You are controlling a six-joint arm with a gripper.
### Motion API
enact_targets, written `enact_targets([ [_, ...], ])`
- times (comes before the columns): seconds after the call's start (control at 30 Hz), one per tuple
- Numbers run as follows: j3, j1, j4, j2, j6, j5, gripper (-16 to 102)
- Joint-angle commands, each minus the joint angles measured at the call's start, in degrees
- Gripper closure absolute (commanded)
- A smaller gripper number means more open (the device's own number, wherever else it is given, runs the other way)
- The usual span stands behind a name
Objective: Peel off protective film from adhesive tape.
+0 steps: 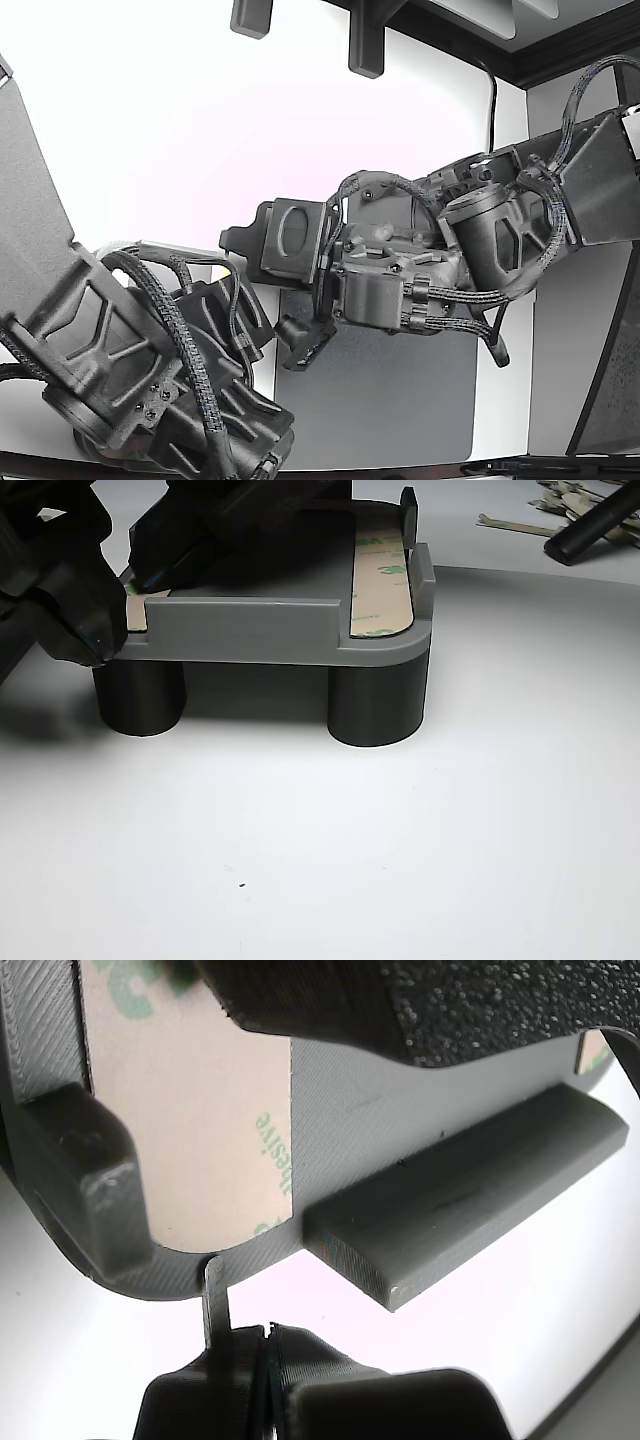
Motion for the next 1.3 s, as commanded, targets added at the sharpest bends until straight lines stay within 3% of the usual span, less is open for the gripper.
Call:
enact_targets([
  [0.0,-1.8,-0.4,-0.1,0.9,0.1,0.2,97],
  [1.27,-2.9,0.2,0.1,-0.2,0.5,1.1,97],
])
